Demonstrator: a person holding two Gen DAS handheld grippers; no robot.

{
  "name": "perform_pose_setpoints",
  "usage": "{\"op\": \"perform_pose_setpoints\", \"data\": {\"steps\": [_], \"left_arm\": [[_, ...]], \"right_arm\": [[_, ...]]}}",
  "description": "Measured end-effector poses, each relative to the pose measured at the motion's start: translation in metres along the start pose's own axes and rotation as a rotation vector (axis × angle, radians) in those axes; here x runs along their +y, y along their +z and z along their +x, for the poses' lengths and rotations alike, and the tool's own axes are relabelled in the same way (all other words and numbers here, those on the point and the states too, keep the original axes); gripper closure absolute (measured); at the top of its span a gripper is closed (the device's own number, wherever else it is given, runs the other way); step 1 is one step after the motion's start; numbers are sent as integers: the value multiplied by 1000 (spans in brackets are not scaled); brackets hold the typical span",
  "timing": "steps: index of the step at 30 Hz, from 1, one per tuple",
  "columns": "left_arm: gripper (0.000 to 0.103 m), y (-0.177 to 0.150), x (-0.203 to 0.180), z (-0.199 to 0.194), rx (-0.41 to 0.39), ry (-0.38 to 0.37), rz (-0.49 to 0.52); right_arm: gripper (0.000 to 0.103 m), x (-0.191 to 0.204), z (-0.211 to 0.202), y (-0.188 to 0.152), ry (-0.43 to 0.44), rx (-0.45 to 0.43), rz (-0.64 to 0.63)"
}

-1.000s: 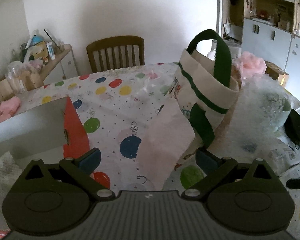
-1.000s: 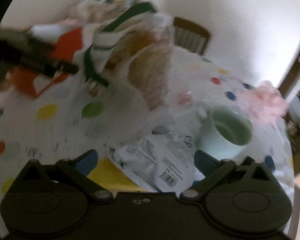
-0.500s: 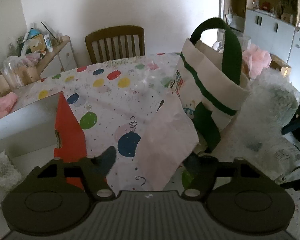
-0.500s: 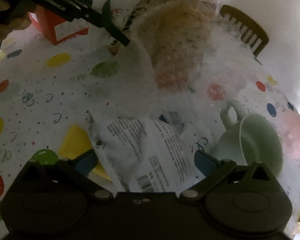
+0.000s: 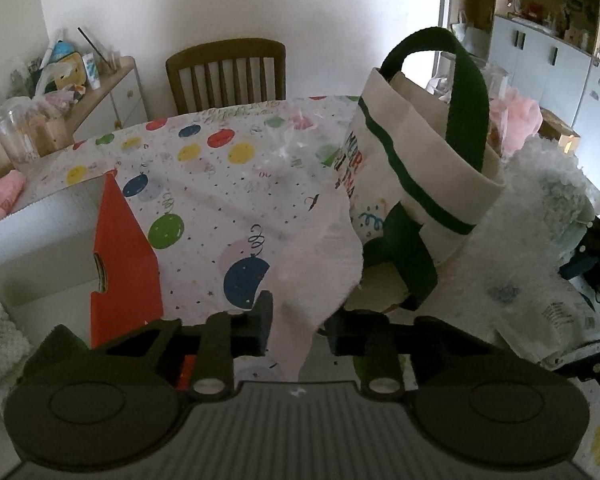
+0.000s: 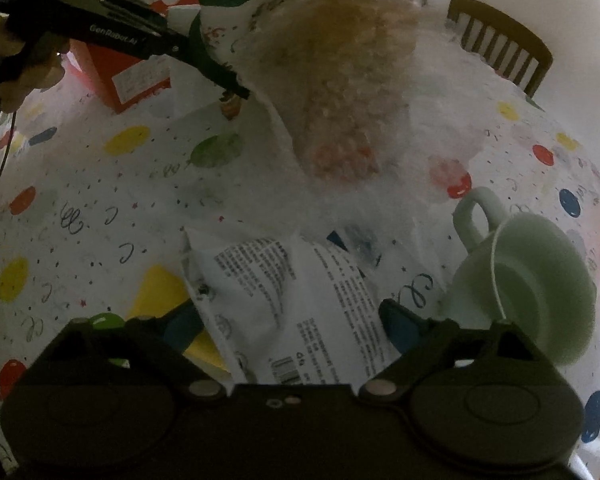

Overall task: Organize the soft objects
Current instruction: 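Grasp the white tissue paper with the left tool while the right tool grasps the white printed packet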

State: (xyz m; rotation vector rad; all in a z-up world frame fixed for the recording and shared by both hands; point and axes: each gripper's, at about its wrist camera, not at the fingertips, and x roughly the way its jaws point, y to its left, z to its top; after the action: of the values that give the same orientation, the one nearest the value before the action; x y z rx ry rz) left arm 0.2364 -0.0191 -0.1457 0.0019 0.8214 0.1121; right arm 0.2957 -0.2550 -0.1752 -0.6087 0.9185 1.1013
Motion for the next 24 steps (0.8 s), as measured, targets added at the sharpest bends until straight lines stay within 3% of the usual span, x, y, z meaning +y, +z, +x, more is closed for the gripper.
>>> {"op": "perform_pose_setpoints", "data": {"steps": [9,24], "left_arm": [[96,2,1,-9,-23,18,-19],[100,-3,19,-41,-80,-31,-80]], "right_arm": [[22,6,-16,-4,-31,-36,57],[26,41,-71,-26,-120,-134,267]]}}
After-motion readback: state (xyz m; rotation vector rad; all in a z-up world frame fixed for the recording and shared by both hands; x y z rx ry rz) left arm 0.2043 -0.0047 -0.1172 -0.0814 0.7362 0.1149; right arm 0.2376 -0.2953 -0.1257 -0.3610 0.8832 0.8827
